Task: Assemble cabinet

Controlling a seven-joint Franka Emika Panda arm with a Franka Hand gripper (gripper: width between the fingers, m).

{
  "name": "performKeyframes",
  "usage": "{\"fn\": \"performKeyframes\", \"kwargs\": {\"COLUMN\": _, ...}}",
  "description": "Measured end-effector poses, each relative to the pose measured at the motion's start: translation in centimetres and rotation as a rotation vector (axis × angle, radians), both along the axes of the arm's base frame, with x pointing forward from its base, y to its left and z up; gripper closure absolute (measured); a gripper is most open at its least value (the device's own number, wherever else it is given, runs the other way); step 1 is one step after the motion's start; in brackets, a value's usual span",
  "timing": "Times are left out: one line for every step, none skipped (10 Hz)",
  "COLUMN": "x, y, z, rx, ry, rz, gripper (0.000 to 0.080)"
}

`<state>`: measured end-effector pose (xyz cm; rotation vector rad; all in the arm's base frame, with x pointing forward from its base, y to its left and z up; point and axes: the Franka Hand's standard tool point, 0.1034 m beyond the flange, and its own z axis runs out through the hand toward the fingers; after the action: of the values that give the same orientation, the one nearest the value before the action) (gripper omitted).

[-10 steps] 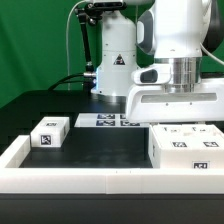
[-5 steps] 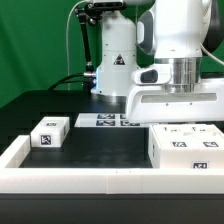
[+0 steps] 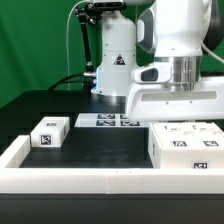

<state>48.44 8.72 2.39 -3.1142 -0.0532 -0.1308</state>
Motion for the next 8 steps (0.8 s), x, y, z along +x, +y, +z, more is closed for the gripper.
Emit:
{"fn": "performKeyframes", "kwargs": {"x": 0.2, "y": 0.0, "z": 1.4, "rx": 0.0, "ry": 0.007, "rz": 0.007, "gripper": 0.0629}}
{"fn": "performKeyframes", "kwargs": {"x": 0.3, "y": 0.0, "z": 2.1, "rx": -0.001, "ry": 0.016, "rz": 0.011, "gripper": 0.0629}}
{"fn": "performKeyframes", "kwargs": {"x": 0.4, "y": 0.0, "z": 2.9, "rx": -0.001, "ry": 0.018, "rz": 0.012, "gripper": 0.063}}
{"fn": "performKeyframes", "kwargs": {"x": 0.3, "y": 0.0, "z": 2.7, "rx": -0.001, "ry": 0.019, "rz": 0.012, "gripper": 0.063}}
{"fn": "performKeyframes", "kwargs": {"x": 0.2, "y": 0.0, "z": 2.4, "rx": -0.002, "ry": 0.024, "rz": 0.012, "gripper": 0.063}}
{"fn": "performKeyframes", "kwargs": {"x": 0.2, "y": 0.0, "z": 2.5, "rx": -0.002, "ry": 0.023, "rz": 0.012, "gripper": 0.063}}
{"fn": "performKeyframes", "kwargs": {"x": 0.2, "y": 0.0, "z": 2.5, "rx": -0.002, "ry": 0.024, "rz": 0.012, "gripper": 0.063}}
{"fn": "performKeyframes", "kwargs": {"x": 0.2, "y": 0.0, "z": 2.7, "rx": -0.002, "ry": 0.023, "rz": 0.012, "gripper": 0.063}}
